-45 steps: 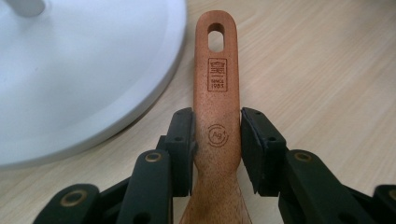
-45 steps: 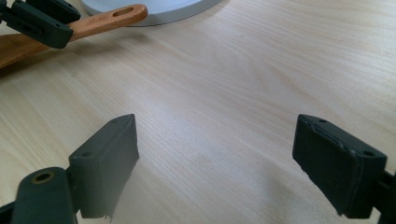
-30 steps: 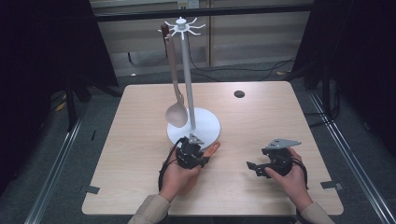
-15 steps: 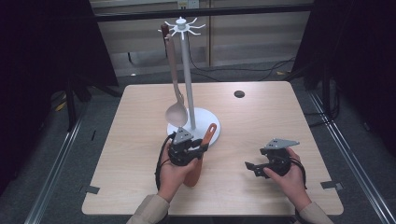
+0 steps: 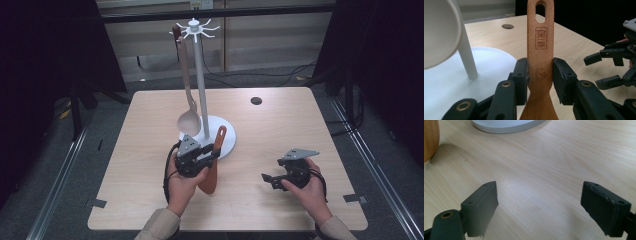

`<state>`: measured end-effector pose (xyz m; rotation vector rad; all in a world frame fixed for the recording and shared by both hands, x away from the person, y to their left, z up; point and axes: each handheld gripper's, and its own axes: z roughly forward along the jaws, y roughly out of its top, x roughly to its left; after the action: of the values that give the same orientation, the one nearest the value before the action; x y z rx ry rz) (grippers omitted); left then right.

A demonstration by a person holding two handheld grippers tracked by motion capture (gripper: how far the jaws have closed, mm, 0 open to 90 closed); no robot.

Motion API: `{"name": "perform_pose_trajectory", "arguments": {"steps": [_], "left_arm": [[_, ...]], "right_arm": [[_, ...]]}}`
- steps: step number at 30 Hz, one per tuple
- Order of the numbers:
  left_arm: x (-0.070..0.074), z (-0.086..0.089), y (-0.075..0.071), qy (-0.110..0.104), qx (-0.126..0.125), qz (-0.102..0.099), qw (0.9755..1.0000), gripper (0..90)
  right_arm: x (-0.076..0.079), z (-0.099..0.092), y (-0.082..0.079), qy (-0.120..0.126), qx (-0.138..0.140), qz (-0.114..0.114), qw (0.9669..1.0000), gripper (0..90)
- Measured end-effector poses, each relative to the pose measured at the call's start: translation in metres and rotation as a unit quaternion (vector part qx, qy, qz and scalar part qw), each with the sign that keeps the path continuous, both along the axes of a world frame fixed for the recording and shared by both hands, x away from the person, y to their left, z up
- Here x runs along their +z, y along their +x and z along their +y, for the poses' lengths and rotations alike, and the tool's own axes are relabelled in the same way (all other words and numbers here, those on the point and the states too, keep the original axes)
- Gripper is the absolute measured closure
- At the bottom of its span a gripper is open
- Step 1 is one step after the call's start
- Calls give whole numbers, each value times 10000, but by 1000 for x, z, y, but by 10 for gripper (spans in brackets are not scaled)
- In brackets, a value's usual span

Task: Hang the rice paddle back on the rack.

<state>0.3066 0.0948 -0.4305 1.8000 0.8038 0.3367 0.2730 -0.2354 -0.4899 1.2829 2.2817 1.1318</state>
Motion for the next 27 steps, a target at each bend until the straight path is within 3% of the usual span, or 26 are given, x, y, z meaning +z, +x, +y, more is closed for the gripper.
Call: {"name": "perform_pose_trajectory", "arguments": {"steps": [12, 16, 27], "left_arm": [[7, 5, -2, -181, 25, -232, 9996, 657], [10, 6, -3, -336, -3, -290, 9990, 657], [23, 10, -6, -453, -7, -493, 9978, 657]], "right_arm": [[0, -1, 0, 7, -32, -5, 10000, 146], [1, -1, 0, 13, -4, -30, 10000, 146], [2, -1, 0, 20, -16, -49, 10000, 145]]}}
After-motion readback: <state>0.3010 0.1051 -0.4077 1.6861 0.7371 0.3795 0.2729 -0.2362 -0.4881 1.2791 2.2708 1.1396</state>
